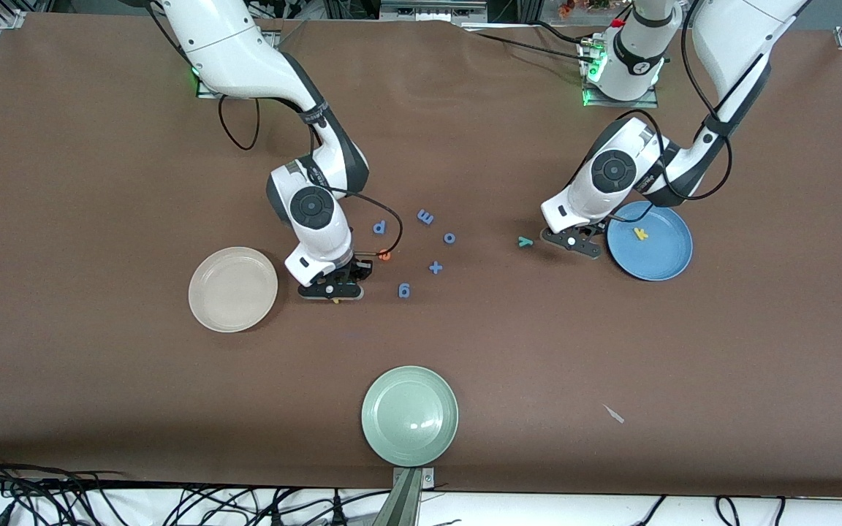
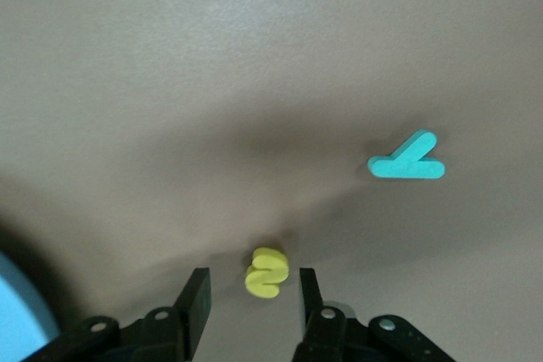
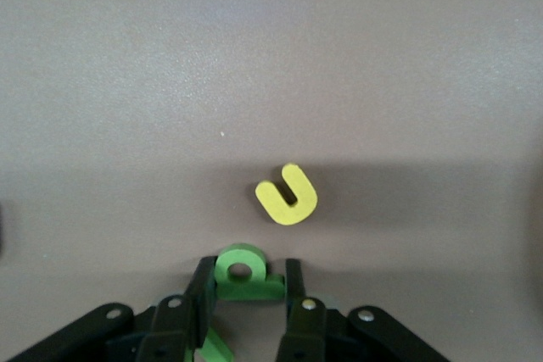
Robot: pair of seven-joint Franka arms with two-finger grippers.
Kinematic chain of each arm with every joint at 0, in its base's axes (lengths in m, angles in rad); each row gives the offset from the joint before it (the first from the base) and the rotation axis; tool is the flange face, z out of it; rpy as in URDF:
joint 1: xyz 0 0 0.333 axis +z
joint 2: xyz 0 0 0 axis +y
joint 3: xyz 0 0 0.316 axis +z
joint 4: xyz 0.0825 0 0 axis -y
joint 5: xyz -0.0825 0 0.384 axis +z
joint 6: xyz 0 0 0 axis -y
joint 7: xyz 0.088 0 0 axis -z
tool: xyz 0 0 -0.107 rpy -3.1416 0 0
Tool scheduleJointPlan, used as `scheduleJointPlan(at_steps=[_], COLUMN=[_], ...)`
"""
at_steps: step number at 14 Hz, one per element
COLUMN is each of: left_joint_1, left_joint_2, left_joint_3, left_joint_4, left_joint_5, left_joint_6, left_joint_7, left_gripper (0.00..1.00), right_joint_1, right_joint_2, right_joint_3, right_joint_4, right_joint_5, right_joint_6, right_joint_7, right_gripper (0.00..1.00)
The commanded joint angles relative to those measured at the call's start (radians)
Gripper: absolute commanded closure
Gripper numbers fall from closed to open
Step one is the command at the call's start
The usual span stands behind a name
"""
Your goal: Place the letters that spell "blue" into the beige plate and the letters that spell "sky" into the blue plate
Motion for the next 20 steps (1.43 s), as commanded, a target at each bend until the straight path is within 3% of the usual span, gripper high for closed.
scheduleJointPlan(at_steps=[1,5,8,10,13,15,16,20], left_joint_1=[0.011,0.016,0.018,0.018,0.021,0.033,0.048,0.161], left_joint_2=[0.048,0.044,0.042,0.044,0.039,0.027,0.013,-0.057], left_joint_3=[-0.002,0.000,0.000,0.003,0.003,0.003,0.000,-0.007], left_joint_4=[0.002,0.002,0.000,-0.003,-0.003,0.011,0.015,0.026], left_joint_5=[0.036,0.037,0.037,0.036,0.036,0.034,0.034,0.026], left_joint_6=[0.047,0.040,0.036,0.036,0.033,-0.005,-0.021,-0.093], left_joint_7=[0.000,0.004,0.004,0.004,0.001,0.000,0.006,0.082], left_gripper=[0.49,0.50,0.55,0.68,0.96,1.00,1.00,1.00], right_joint_1=[-0.009,-0.068,-0.133,-0.136,-0.136,-0.136,-0.136,-0.134], right_joint_2=[-0.026,-0.083,-0.116,-0.132,-0.161,-0.169,-0.169,-0.175], right_joint_3=[-0.004,-0.022,-0.040,-0.103,-0.142,-0.143,-0.143,-0.136], right_joint_4=[-0.005,0.052,0.055,0.041,-0.023,-0.037,-0.036,-0.025], right_joint_5=[0.005,0.005,0.003,0.003,0.003,0.005,0.005,0.006], right_joint_6=[-0.071,-0.255,-0.315,-0.354,-0.337,-0.325,-0.325,-0.335], right_joint_7=[-0.046,-0.184,-0.335,-0.440,-0.472,-0.474,-0.472,-0.454], right_gripper=[0.77,0.77,0.77,0.76,0.74,0.46,0.38,0.28])
